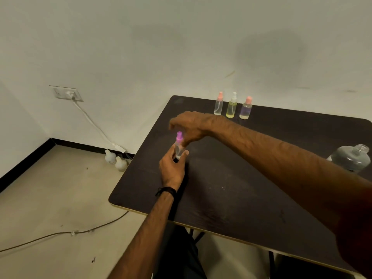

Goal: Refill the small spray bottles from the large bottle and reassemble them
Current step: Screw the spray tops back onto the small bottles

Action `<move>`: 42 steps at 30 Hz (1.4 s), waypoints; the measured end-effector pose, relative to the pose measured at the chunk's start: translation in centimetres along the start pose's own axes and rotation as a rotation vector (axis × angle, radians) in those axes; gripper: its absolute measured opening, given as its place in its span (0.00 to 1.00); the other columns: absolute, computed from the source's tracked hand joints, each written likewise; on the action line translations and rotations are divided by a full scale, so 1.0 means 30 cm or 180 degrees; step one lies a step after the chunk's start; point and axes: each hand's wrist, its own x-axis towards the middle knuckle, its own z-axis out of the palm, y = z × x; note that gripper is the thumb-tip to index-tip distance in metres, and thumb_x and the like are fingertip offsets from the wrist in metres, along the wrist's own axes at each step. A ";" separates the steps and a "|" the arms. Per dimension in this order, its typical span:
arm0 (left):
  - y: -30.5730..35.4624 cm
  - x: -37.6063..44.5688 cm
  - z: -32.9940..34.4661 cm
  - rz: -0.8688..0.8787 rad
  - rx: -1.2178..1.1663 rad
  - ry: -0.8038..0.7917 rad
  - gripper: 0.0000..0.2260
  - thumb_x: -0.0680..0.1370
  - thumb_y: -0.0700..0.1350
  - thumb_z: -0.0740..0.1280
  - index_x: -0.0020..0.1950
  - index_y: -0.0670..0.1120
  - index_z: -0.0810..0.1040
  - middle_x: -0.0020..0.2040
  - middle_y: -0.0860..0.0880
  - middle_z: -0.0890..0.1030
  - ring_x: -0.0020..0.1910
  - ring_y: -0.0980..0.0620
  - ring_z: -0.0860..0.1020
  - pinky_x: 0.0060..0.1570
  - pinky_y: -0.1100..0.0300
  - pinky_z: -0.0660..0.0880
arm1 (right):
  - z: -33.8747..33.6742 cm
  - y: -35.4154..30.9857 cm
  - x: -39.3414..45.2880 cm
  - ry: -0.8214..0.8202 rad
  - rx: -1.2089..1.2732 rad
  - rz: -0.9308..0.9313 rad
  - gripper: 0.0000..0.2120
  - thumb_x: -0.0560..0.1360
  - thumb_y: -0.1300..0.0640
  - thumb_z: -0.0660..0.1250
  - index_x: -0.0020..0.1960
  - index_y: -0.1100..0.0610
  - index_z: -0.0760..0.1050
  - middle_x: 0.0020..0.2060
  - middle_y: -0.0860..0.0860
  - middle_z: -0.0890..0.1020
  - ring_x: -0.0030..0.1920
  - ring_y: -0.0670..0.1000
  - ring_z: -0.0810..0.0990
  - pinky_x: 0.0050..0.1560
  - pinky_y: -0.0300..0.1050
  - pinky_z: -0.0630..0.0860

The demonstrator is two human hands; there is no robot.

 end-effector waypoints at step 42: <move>0.016 -0.009 0.003 -0.0136 0.0366 -0.0144 0.15 0.77 0.52 0.72 0.62 0.52 0.81 0.52 0.53 0.84 0.53 0.55 0.81 0.55 0.56 0.78 | 0.062 0.006 0.013 0.0182 0.0178 0.0088 0.19 0.75 0.46 0.69 0.59 0.58 0.76 0.50 0.51 0.79 0.49 0.51 0.78 0.51 0.47 0.78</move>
